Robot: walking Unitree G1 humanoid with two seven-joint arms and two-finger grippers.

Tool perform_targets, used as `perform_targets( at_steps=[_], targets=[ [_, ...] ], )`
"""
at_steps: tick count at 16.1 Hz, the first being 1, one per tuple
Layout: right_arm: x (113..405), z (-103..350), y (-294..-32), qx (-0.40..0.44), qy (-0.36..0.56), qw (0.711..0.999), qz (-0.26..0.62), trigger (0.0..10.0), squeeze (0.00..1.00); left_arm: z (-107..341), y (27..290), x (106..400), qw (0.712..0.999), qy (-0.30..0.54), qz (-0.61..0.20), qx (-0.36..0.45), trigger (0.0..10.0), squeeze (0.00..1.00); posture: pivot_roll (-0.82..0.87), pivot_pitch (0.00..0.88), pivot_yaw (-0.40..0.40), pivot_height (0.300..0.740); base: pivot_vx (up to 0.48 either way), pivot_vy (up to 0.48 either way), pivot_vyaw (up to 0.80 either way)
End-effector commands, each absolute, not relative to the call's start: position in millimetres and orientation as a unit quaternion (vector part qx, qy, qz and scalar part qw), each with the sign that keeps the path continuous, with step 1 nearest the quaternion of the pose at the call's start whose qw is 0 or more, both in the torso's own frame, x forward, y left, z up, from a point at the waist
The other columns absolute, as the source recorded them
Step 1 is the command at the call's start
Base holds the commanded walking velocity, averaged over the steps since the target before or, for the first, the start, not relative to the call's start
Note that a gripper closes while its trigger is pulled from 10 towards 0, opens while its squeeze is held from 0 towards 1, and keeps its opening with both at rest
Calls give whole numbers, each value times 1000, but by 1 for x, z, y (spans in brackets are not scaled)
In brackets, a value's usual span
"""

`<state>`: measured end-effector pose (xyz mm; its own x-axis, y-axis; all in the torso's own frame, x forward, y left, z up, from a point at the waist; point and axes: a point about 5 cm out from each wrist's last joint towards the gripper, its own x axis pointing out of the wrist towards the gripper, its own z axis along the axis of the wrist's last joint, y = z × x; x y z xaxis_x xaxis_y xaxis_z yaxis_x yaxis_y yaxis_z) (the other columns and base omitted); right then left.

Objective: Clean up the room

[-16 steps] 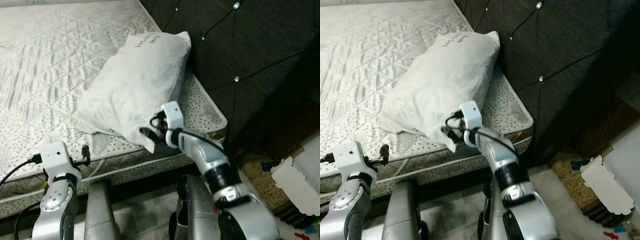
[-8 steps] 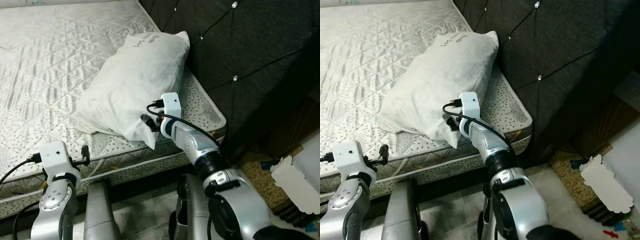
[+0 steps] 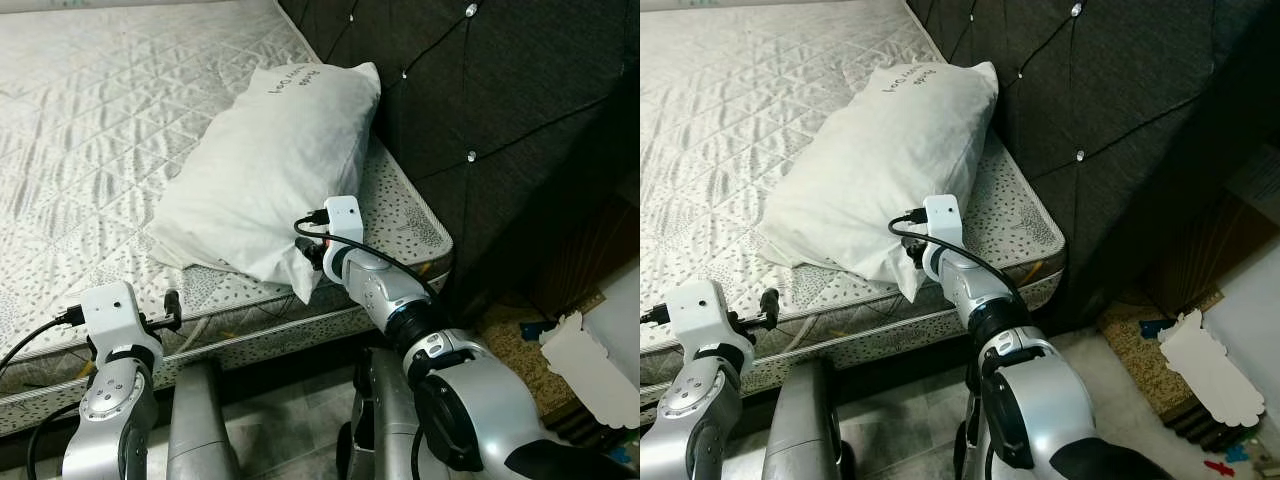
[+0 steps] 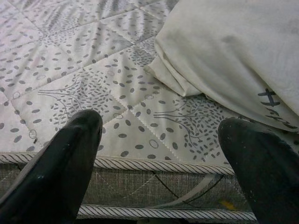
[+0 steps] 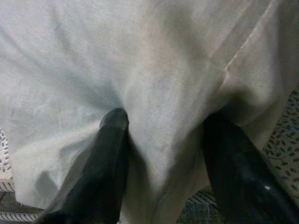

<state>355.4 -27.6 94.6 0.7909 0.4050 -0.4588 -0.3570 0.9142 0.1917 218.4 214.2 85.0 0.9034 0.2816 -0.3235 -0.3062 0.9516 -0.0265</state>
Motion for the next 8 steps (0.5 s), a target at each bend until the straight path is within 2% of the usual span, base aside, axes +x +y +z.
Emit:
perform_targets(
  at_steps=[1,8],
  targets=[
    [351,102,-1,61,251,938,232,0,0,88,213,218,976,157,146,-39,10000,0,23,70,-80,536,0,0,0],
    [359,100,-24,61,241,944,219,0,0,86,209,222,978,158,133,-42,10000,0,22,39,-74,536,0,0,0]
  ],
)
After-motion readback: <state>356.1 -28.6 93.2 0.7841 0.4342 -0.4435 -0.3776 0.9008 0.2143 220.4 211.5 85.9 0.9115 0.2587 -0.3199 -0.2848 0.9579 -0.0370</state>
